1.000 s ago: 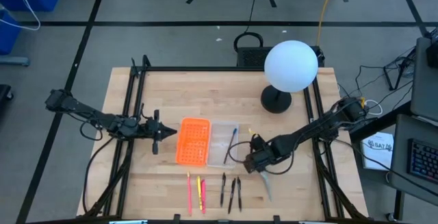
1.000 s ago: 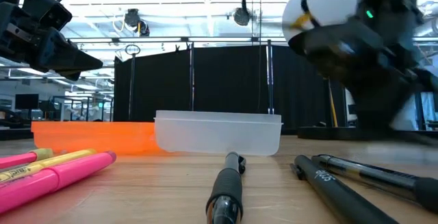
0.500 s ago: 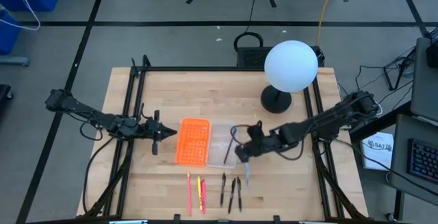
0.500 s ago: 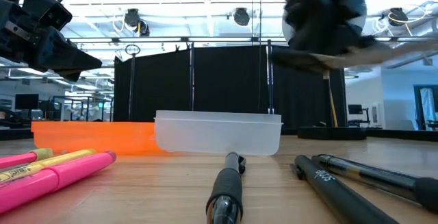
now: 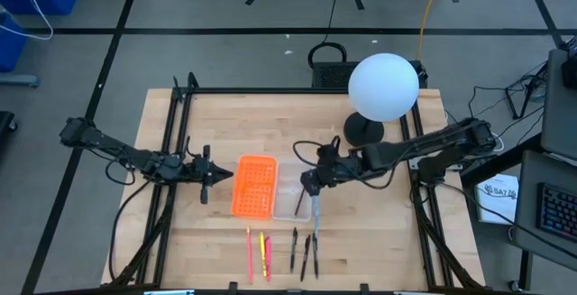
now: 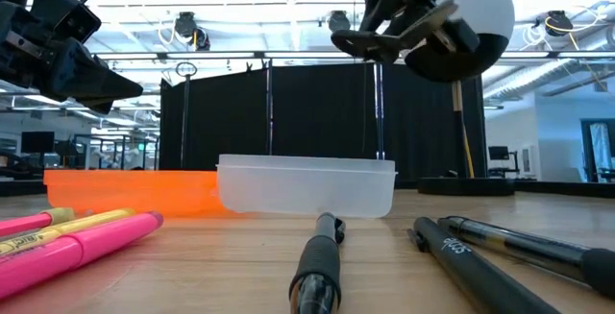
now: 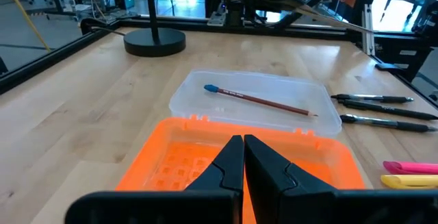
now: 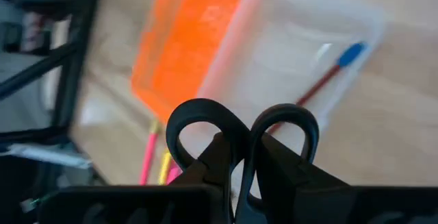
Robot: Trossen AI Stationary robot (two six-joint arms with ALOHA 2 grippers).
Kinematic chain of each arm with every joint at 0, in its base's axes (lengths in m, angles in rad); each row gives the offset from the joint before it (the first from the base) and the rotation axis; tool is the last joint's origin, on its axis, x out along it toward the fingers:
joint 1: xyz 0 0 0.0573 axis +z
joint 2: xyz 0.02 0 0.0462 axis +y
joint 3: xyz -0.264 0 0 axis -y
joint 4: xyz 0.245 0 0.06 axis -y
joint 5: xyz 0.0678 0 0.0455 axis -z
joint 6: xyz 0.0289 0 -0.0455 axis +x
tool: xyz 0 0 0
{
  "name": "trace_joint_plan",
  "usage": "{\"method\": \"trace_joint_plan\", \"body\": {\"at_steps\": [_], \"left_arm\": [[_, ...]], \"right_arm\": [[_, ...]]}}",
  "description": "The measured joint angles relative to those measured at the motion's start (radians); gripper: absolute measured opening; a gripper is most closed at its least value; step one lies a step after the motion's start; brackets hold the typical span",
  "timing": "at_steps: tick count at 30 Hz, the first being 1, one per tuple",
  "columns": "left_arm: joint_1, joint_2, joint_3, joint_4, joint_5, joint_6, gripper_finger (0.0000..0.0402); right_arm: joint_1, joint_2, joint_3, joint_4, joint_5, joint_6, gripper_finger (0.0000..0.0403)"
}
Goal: Pick & place school supplies into a supply box
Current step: Put the black scissors into the supply box
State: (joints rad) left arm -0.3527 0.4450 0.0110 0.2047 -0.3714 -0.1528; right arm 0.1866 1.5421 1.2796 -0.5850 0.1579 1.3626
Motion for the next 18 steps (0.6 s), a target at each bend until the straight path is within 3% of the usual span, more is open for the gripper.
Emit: {"method": "trace_joint_plan", "body": {"at_steps": [5,18], "left_arm": [[0.0,0.0,0.0,0.001,0.0,0.0,0.0021],[0.0,0.0,0.0,0.0,0.004,0.0,0.0021]], "right_arm": [[-0.04,0.069,0.108,-0.116,0.0,-0.022,0.0038],[-0.109,0.242,0.17,0.032,-0.11,-0.022,0.0038]]}}
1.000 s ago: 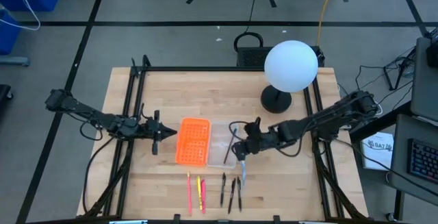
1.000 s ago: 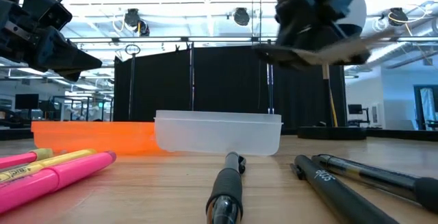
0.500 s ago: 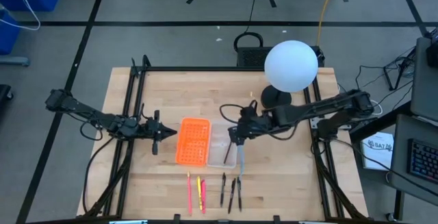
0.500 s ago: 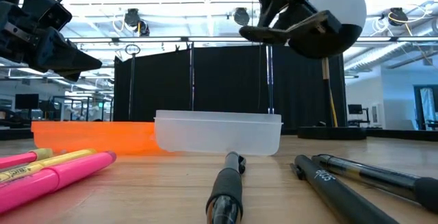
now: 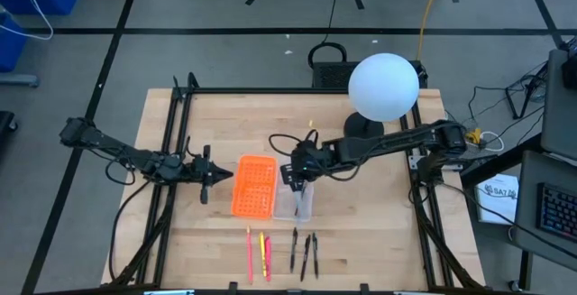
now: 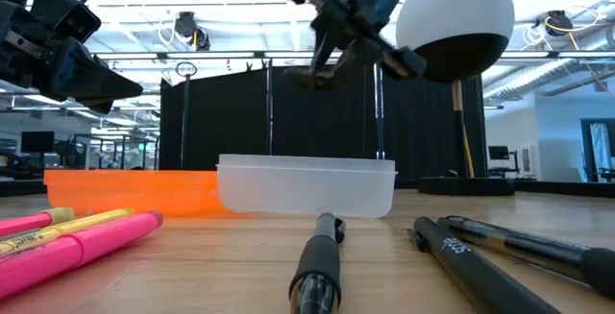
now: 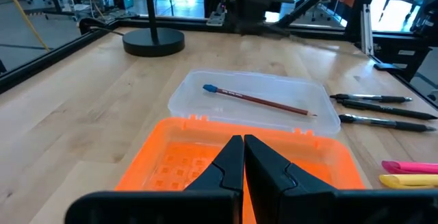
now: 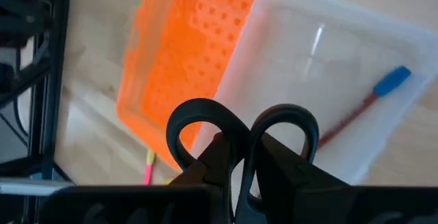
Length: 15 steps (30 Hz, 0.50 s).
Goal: Pick & place school supplies into a supply box
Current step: Put the black scissors into the supply box
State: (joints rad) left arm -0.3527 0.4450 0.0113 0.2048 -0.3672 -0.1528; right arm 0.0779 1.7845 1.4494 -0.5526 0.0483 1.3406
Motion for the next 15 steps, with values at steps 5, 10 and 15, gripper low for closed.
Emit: {"method": "trace_joint_plan", "body": {"at_steps": [5,10,15], "left_arm": [[0.0,0.0,0.0,0.002,0.0,0.0,0.0021],[0.0,0.0,0.0,0.01,0.0,0.023,0.0021],[0.0,0.0,0.0,0.008,0.0,0.026,0.0021]], "right_arm": [[-0.049,0.05,0.001,0.097,-0.028,-0.035,0.0038],[-0.099,0.099,0.001,0.138,-0.05,-0.075,0.0038],[-0.127,0.127,0.001,0.107,-0.056,-0.102,0.0038]]}}
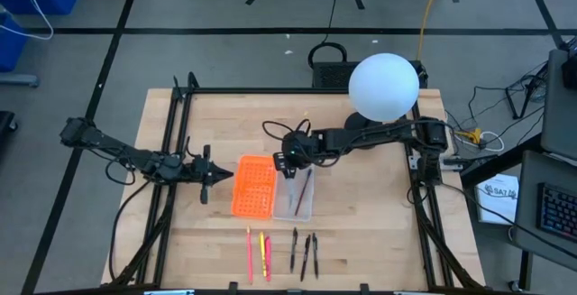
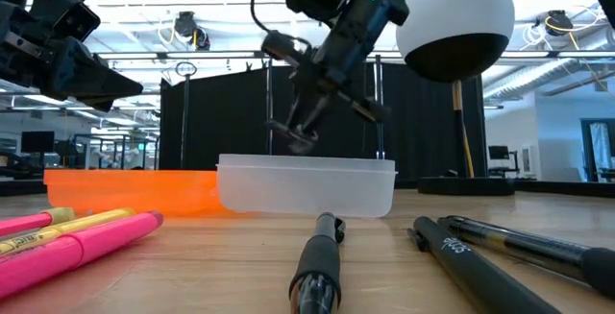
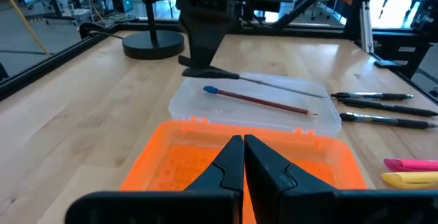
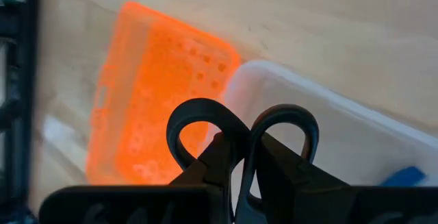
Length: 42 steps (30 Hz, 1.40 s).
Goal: Pick & place school supplies into a supply box
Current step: Put the black scissors into the supply box
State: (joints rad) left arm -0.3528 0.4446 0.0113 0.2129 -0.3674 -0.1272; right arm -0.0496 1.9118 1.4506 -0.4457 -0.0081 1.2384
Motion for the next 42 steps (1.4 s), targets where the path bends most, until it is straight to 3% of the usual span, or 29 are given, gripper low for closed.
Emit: {"method": "trace_joint_plan", "body": {"at_steps": [9,34,42], "left_arm": [[0.0,0.0,0.0,0.001,0.001,-0.006,0.0021],[-0.001,-0.001,0.0,0.008,0.01,-0.066,0.0021],[-0.003,-0.001,0.0,0.005,0.011,-0.092,0.0021]], "right_arm": [[-0.016,-0.002,0.0,-0.082,0.067,-0.022,0.0038],[0.012,0.1,-0.037,-0.023,0.089,0.007,0.0039],[0.018,0.099,-0.057,-0.034,0.086,0.056,0.0119]]}}
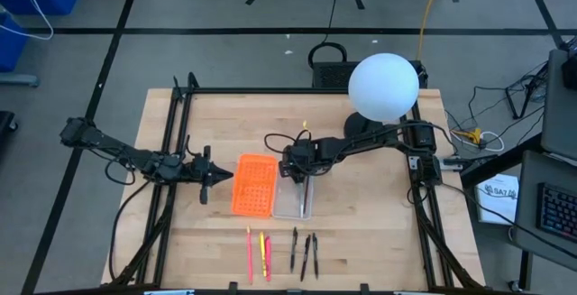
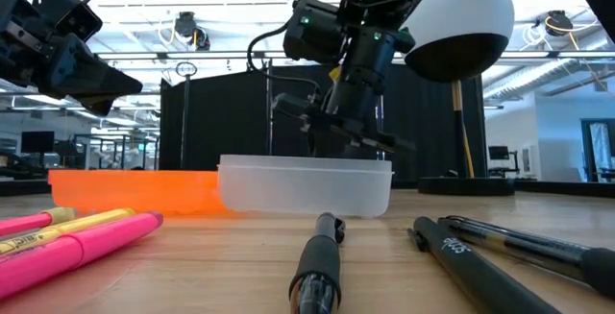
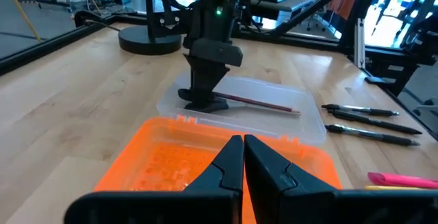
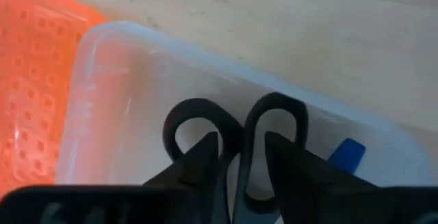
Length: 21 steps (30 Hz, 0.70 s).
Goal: Pick & place school supplies into a supply box
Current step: Put the black scissors into the supply box, then put the pink pencil into the supply box
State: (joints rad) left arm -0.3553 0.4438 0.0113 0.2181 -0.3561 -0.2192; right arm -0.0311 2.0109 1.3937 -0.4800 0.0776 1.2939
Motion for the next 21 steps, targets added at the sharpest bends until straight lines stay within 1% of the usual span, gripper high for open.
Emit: {"method": "trace_joint_plan", "body": {"at_steps": [5,8,11,16,19,21], "left_arm": [[0.0,0.0,0.0,-0.004,0.0,-0.001,0.0021],[0.0,0.0,0.0,-0.004,0.0,-0.001,0.0021],[0.0,0.0,0.0,-0.007,0.0,-0.001,0.0021],[0.001,0.001,0.0,-0.007,0.0,0.0,0.0021],[0.001,0.001,0.0,-0.008,0.0,0.0,0.0021],[0.001,0.001,0.0,-0.008,0.0,0.004,0.0021]], "right_arm": [[0.0,-0.003,0.0,0.021,0.002,-0.012,0.0126],[0.0,-0.012,0.0,0.054,0.024,-0.041,0.0128],[0.0,-0.038,0.0,0.047,0.049,-0.067,0.0128],[0.0,-0.116,0.0,-0.006,0.053,-0.094,0.0129],[0.002,-0.185,0.0,-0.024,0.053,-0.169,0.0129],[0.012,-0.247,0.0,-0.037,0.074,-0.248,0.0127]]}}
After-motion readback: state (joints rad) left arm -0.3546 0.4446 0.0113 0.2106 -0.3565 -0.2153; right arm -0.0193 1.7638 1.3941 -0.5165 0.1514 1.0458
